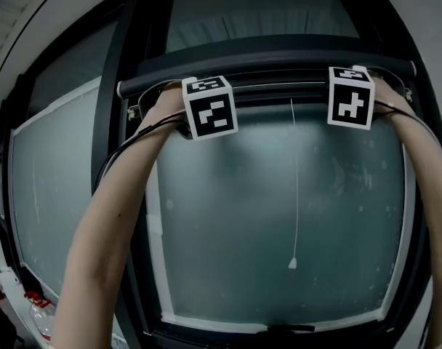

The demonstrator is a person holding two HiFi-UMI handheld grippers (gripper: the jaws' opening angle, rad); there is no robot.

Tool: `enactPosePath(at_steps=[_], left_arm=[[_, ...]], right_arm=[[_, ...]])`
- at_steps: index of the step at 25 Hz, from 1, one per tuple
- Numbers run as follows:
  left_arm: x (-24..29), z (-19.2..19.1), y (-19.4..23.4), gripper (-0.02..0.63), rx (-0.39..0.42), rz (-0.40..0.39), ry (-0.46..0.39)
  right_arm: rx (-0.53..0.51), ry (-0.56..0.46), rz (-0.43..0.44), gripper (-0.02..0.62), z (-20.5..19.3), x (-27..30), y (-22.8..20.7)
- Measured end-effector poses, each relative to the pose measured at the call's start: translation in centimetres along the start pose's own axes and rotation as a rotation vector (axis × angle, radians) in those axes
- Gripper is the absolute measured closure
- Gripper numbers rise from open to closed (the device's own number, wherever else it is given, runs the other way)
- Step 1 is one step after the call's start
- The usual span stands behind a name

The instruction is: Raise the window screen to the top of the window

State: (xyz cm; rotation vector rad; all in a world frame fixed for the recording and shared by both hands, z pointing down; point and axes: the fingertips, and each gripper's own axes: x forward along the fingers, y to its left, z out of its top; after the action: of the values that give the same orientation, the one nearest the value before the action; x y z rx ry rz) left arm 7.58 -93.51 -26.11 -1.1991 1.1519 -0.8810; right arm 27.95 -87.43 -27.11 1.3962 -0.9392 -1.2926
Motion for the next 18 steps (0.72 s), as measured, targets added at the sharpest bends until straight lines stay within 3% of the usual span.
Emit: enactPosePath(at_steps=[3,6,10,13,16,18], left_arm=[[0.8,0.2,2.9,0.586,-0.003,0.126,0.046],[1.4,0.3,3.5,0.586,-0.016,0.087,0.097],[1.0,0.1,4.1,0.586,-0.030,0.065,0.118],[0.7,0.3,4.5,0.578,-0.232,0.082,0.001],[-0.7,-0.1,5.1,0.554,-0.480,0.162,-0.189],[-2.0,-1.2,5.2,0.566,-0.707,0.229,-0.298]], right_arm=[[0.037,0.022,-0.102,0.575,-0.2,0.6,-2.8],[0.024,0.067,-0.125,0.569,-0.4,1.2,-3.5],[0.089,0.026,-0.149,0.568,-0.1,0.9,-4.2],[0.207,-0.005,-0.188,0.564,-0.2,0.4,-4.6],[0.453,-0.035,-0.231,0.555,-1.7,-0.6,-4.3],[0.625,-0.134,-0.265,0.560,-1.9,-1.5,-4.4]])
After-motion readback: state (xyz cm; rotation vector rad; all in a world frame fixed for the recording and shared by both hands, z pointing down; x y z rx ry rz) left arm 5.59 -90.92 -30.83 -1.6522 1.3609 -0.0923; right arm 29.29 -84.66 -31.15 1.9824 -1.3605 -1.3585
